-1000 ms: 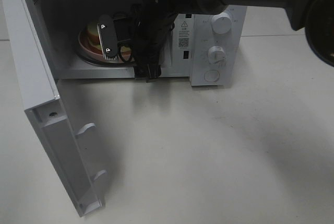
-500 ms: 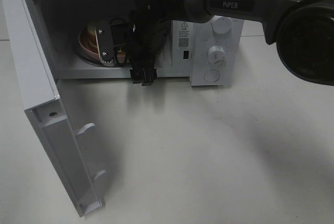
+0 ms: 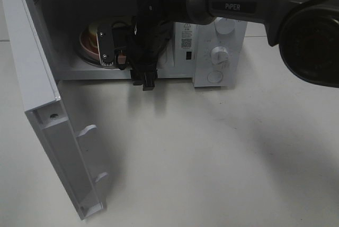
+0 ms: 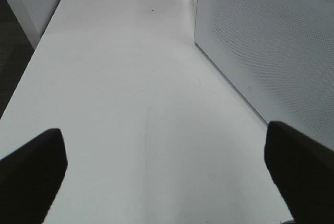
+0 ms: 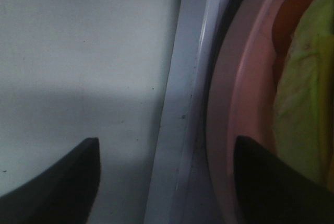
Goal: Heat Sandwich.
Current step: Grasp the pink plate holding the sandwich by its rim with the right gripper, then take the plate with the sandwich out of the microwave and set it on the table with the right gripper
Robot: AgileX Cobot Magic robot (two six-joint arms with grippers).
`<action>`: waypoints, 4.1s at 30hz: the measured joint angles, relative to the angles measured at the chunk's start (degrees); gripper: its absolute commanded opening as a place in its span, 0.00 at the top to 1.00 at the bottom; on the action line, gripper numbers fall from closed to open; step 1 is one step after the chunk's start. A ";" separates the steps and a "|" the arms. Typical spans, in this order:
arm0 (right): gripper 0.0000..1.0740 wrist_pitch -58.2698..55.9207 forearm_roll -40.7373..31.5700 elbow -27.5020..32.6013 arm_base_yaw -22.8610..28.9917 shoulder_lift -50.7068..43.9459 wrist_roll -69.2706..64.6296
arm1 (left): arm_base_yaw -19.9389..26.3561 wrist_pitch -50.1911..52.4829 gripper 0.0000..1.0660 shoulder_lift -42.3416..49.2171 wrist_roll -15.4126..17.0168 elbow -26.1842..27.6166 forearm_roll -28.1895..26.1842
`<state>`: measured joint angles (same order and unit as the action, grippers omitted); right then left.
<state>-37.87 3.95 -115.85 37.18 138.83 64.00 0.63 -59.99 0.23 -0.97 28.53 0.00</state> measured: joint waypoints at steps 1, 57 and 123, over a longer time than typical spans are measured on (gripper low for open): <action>0.59 -0.06 0.00 0.00 0.00 0.00 -0.06 | 0.00 0.00 0.08 0.00 0.00 0.00 0.00; 1.00 9.11 -5.90 25.10 -0.63 -16.73 21.94 | 0.00 0.00 0.08 0.00 0.00 0.00 0.00; 1.00 5.16 5.56 78.95 2.06 -64.57 -1.72 | 0.00 0.00 0.08 0.00 0.00 0.00 0.00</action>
<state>-32.72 9.51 -36.90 39.25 74.26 62.28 0.63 -59.99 0.23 -0.97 28.53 0.00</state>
